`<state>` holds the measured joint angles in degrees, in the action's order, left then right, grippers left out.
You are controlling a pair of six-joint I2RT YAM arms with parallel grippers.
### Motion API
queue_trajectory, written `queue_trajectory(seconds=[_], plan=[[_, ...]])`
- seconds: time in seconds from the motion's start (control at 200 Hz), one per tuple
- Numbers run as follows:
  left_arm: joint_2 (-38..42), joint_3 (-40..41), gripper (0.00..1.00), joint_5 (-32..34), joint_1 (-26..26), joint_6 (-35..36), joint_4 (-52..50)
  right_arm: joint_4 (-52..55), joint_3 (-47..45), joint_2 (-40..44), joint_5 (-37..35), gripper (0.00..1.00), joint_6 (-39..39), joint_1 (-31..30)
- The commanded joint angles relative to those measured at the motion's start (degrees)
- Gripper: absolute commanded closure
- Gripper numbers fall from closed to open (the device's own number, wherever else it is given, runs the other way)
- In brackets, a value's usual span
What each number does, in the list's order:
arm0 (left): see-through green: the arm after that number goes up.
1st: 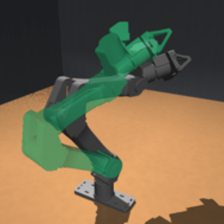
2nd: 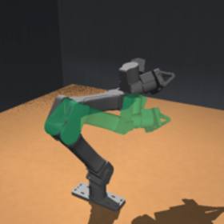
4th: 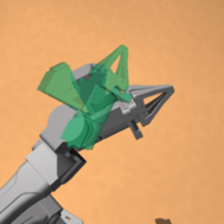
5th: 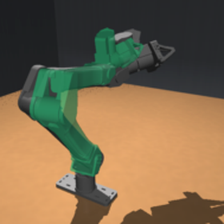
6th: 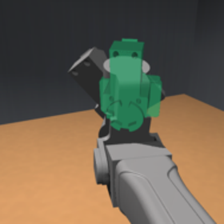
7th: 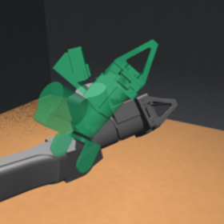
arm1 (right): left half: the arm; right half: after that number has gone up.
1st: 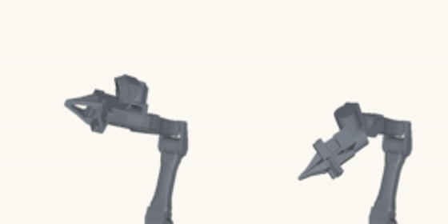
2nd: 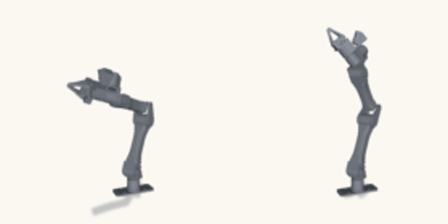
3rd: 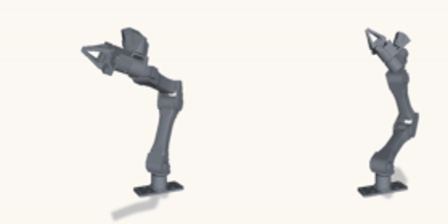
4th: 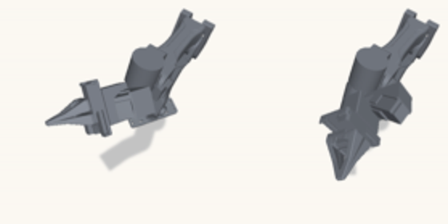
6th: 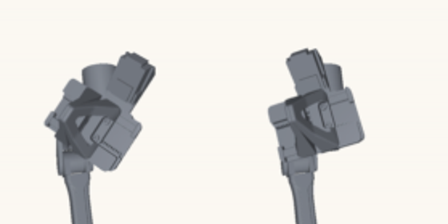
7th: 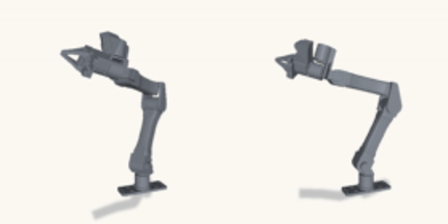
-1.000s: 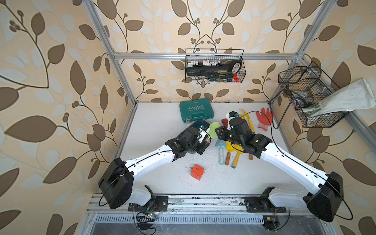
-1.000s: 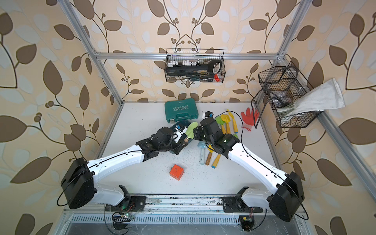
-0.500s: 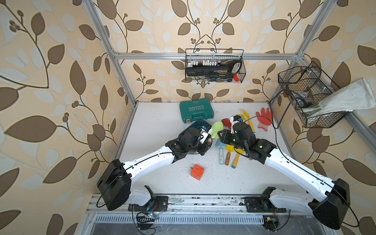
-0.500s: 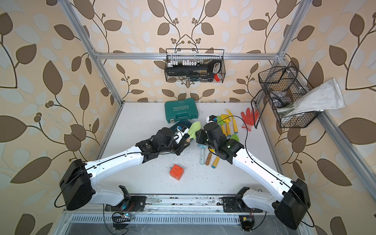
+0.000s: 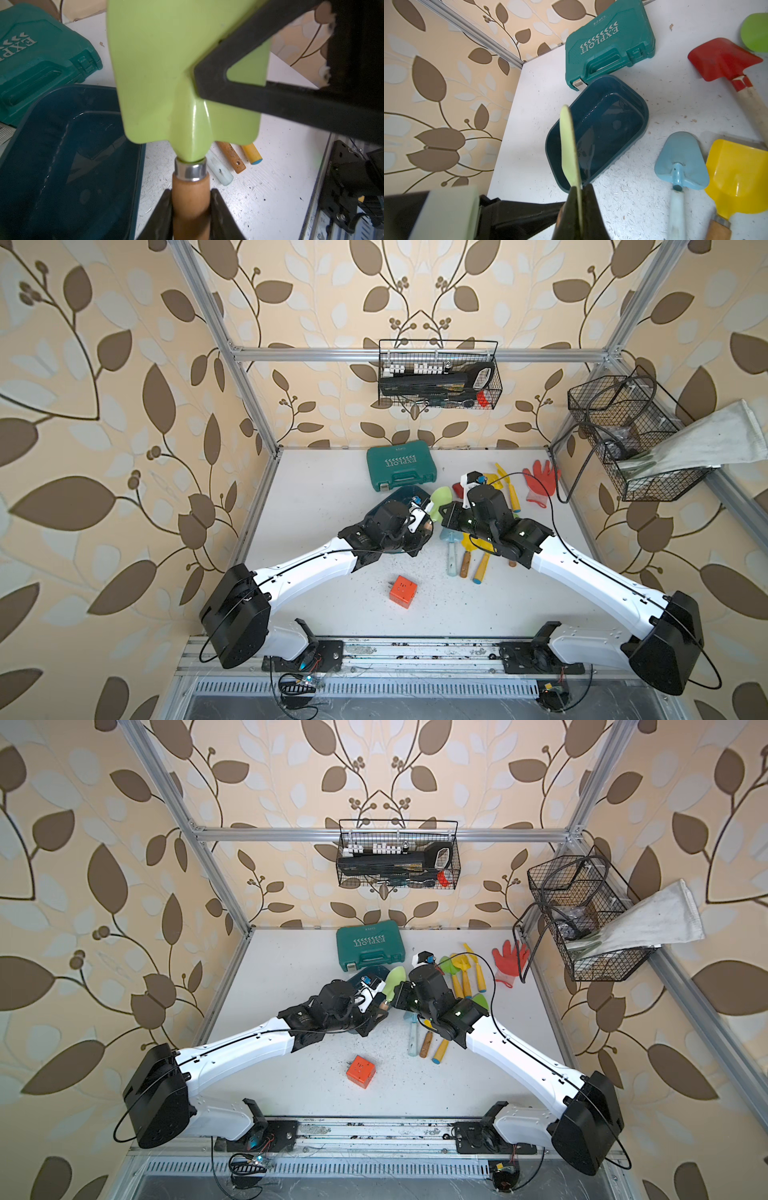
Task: Take the shovel out of the storage box
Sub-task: Pick up the shovel from the storage box, then place the shovel at the center of the board.
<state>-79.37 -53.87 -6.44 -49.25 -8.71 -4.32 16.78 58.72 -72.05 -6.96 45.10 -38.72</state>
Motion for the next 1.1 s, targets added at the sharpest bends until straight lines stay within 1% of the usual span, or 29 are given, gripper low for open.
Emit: queue_trajectory(seconds=[0.0, 0.02, 0.07, 0.17, 0.23, 0.31, 0.44, 0.54, 0.645, 0.7, 0.98, 1.095], plan=[[0.0, -2.3, 0.54, -0.7, -0.8, 1.1, 2.1, 2.2, 1.3, -0.5, -2.9, 1.0, -4.1, 0.5], [0.1, -2.3, 0.51, -0.3, -0.8, 1.2, 1.9, 2.6, 1.4, -0.4, -3.1, 1.0, -4.6, 0.9], [0.3, -2.4, 0.37, 1.2, -0.8, 1.4, 1.2, 3.5, 1.5, 0.0, -2.6, 1.0, -5.5, 2.4], [1.1, -2.6, 0.21, 2.8, -0.8, 2.2, -0.5, 4.4, 1.2, 0.4, 1.4, 1.0, -7.3, 7.8], [1.3, -3.1, 0.14, 2.9, -0.8, 2.8, -1.3, 5.0, 1.6, 0.2, 3.9, 1.0, -9.5, 11.6], [1.2, -4.1, 0.1, 3.8, -0.8, 3.2, -3.3, 5.4, 2.6, -1.1, 7.5, 1.0, -12.3, 16.4], [0.5, -5.6, 0.08, 5.6, -0.7, 3.7, -6.5, 6.0, 5.9, -6.2, 15.0, 1.0, -15.5, 23.6], [0.8, -5.4, 0.07, 6.3, -0.5, 3.6, -7.1, 5.9, 9.5, -11.5, 18.2, 1.0, -18.2, 26.2], [1.1, -4.9, 0.04, 6.6, -0.3, 4.0, -7.2, 10.0, 16.6, -18.6, 19.0, 1.0, -22.7, 26.6], [1.3, -4.9, 0.03, 6.6, -0.1, 4.0, -7.4, 11.7, 20.1, -22.1, 19.4, 1.0, -23.8, 26.8], [0.1, -6.0, 0.04, 4.2, 1.9, 2.6, -9.3, 12.0, 29.4, -36.6, 22.0, 1.0, -22.2, 28.3], [-0.8, -6.4, 0.04, 3.5, 2.6, 2.1, -9.9, 11.0, 30.9, -41.1, 23.7, 1.0, -21.6, 28.5]])
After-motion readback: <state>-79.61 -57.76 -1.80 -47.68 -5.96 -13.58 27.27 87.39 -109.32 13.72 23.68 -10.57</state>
